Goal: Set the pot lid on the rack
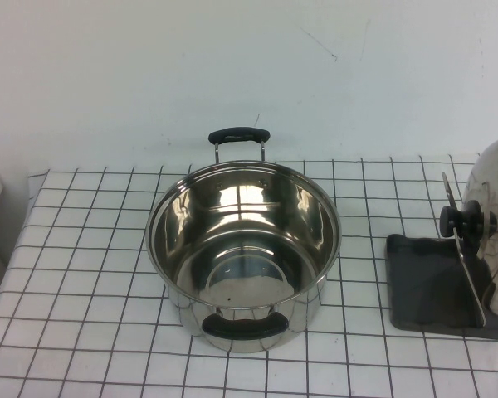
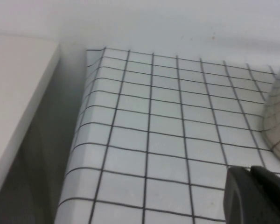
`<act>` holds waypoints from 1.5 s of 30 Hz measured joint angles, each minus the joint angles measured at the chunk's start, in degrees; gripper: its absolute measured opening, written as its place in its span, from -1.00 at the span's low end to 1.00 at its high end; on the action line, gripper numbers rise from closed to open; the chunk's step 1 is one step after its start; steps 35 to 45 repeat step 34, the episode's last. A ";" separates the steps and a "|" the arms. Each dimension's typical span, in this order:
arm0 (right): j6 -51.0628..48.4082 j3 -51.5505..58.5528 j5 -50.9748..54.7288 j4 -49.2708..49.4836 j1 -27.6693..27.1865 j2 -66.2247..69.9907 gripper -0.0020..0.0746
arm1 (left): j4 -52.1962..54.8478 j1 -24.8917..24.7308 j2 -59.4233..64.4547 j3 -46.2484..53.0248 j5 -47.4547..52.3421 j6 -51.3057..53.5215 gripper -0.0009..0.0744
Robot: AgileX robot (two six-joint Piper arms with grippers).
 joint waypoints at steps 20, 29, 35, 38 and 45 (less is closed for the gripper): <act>0.00 0.00 0.00 0.00 0.00 0.00 -0.95 | -8.17 9.24 -1.59 -0.10 3.63 12.51 -0.98; 0.00 0.00 0.00 0.00 0.00 0.00 -0.95 | -8.30 9.24 -1.59 -0.10 3.71 12.51 -0.98; 0.00 0.00 0.00 0.00 0.00 0.00 -0.95 | -8.30 9.24 -1.59 -0.10 3.71 12.51 -0.98; 0.00 0.00 0.00 0.00 0.00 0.00 -0.95 | -8.30 9.24 -1.59 -0.10 3.71 12.51 -0.98; 0.00 0.00 0.00 0.00 0.00 0.00 -0.95 | -8.30 9.24 -1.59 -0.10 3.71 12.51 -0.98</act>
